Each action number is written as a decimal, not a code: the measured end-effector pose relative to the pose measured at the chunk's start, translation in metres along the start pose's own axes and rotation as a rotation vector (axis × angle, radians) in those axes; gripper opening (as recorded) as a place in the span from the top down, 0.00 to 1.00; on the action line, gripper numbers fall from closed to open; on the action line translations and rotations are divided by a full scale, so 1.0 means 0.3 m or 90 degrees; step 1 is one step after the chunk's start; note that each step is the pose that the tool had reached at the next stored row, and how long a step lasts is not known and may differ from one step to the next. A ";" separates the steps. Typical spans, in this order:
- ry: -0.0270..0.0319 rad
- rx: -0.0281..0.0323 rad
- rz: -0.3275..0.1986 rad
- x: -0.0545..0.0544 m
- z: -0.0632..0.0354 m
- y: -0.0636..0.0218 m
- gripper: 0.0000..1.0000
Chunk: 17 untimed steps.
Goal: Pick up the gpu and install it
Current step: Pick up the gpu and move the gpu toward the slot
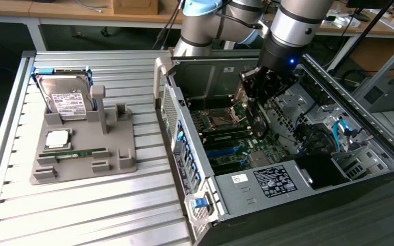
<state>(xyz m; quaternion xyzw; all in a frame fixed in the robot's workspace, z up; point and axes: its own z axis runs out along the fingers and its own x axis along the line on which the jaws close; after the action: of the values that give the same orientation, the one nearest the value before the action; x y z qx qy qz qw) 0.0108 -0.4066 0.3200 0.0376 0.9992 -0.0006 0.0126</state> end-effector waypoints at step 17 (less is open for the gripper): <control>0.0000 0.0003 0.000 -0.011 0.030 -0.002 0.73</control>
<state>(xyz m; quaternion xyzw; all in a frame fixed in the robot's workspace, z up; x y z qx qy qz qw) 0.0143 -0.4074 0.3110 0.0376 0.9992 -0.0008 0.0126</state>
